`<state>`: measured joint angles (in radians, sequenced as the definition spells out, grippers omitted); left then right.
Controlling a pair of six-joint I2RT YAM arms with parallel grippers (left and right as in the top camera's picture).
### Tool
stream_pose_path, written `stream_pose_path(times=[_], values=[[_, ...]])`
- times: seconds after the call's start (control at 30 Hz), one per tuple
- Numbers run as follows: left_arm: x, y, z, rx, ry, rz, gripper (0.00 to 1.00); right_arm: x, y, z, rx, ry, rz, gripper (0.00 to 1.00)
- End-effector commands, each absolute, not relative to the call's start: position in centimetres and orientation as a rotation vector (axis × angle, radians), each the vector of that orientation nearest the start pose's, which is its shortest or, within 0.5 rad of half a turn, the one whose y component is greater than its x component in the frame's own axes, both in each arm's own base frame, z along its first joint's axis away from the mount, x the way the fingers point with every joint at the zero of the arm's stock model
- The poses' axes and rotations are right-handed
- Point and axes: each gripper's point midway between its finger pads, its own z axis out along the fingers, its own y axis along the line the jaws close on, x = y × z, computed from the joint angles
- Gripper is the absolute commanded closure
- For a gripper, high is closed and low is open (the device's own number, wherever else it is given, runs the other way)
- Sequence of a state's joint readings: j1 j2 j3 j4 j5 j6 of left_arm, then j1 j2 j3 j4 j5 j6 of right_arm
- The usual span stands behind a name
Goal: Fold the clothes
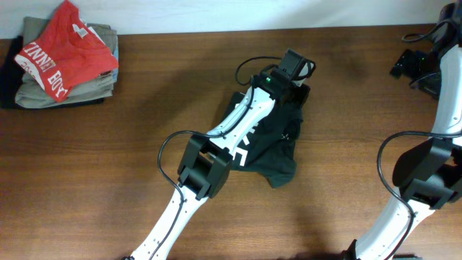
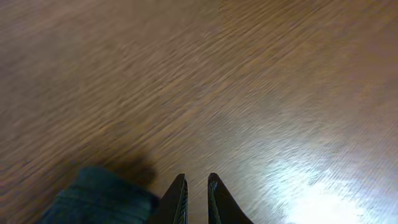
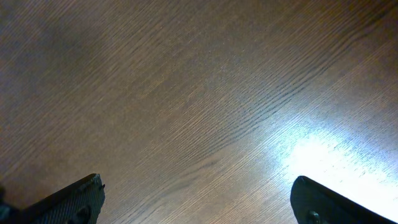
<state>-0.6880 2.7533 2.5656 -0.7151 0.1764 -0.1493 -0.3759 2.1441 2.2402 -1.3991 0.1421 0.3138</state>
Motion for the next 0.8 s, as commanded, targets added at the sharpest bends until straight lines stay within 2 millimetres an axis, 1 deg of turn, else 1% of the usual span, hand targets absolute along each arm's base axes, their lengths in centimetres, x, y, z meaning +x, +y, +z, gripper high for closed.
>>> stream_pose_path(times=[0.0, 0.03, 0.1, 0.17, 0.2, 0.23, 0.27, 0.3, 0.33, 0.4, 0.43, 0.47, 0.5, 0.53, 0.57, 0.63, 0.7, 0.73, 0.77], values=[[52.1, -42.4, 8.4, 0.681, 2.372, -0.512, 0.88, 42.3, -19.6, 18.9, 1.001, 2.675, -0.243, 0.01], [52.6, -41.5, 11.9, 0.657, 2.341, -0.516, 0.88, 42.3, -19.6, 18.9, 1.001, 2.675, -0.243, 0.01], [53.0, -39.9, 16.5, 0.625, 2.296, -0.518, 0.86, 42.3, -19.6, 18.9, 1.001, 2.675, -0.243, 0.02], [53.0, -37.5, 21.3, 0.582, 2.262, -0.515, 0.8, 42.3, -19.6, 18.9, 1.001, 2.675, -0.243, 0.01], [52.9, -36.0, 23.0, 0.562, 2.263, -0.507, 0.69, 42.3, -19.6, 18.9, 1.001, 2.675, -0.243, 0.01], [52.6, -34.6, 24.0, 0.544, 2.277, -0.496, 0.67, 42.3, -19.6, 18.9, 1.001, 2.675, -0.243, 0.01], [52.4, -33.5, 24.4, 0.53, 2.3, -0.484, 0.67, 42.3, -19.6, 18.9, 1.001, 2.675, -0.243, 0.01], [51.9, -32.2, 24.2, 0.519, 2.341, -0.467, 0.69, 42.3, -19.6, 18.9, 1.001, 2.675, -0.243, 0.01], [51.3, -31.0, 23.6, 0.511, 2.396, -0.448, 0.75, 42.3, -19.6, 18.9, 1.001, 2.675, -0.243, 0.01], [48.8, -27.8, 20.5, 0.495, 2.602, -0.382, 0.81, 42.3, -19.6, 18.9, 1.001, 2.675, -0.243, 0.01], [47.7, -26.6, 19.0, 0.49, 2.692, -0.354, 0.84, 42.3, -19.6, 18.9, 1.001, 2.675, -0.243, 0.01], [45.8, -25.3, 16.9, 0.491, 2.821, -0.317, 0.89, 42.3, -19.6, 18.9, 1.001, 2.675, -0.243, 0.01], [44.2, -24.4, 14.9, 0.497, 2.933, -0.279, 0.93, 42.3, -19.6, 18.9, 1.0, 2.675, -0.243, 0.01], [43.4, -24.0, 13.6, 0.501, 2.99, -0.259, 0.99, 42.3, -19.6, 18.9, 1.001, 2.675, -0.243, 0.01], [42.8, -23.8, 12.7, 0.507, 3.033, -0.243, 0.99, 42.3, -19.6, 18.9, 1.001, 2.675, -0.243, 0.01], [41.8, -23.6, 9.8, 0.515, 3.119, -0.221, 0.99, 42.3, -19.6, 18.9, 1.0, 2.675, -0.243, 0.01], [41.5, -23.8, 7.7, 0.523, 3.149, -0.24, 0.99, 42.3, -19.6, 18.9, 1.001, 2.675, -0.243, 0.01], [41.3, -24.2, 6.4, 0.548, 3.161, -0.283, 0.99, 42.3, -19.6, 18.9, 1.001, 2.675, -0.243, 0.01], [41.1, -24.4, 5.6, 0.558, 3.171, -0.299, 0.99, 42.3, -19.6, 18.9, 1.001, 2.675, -0.243, 0.01]])
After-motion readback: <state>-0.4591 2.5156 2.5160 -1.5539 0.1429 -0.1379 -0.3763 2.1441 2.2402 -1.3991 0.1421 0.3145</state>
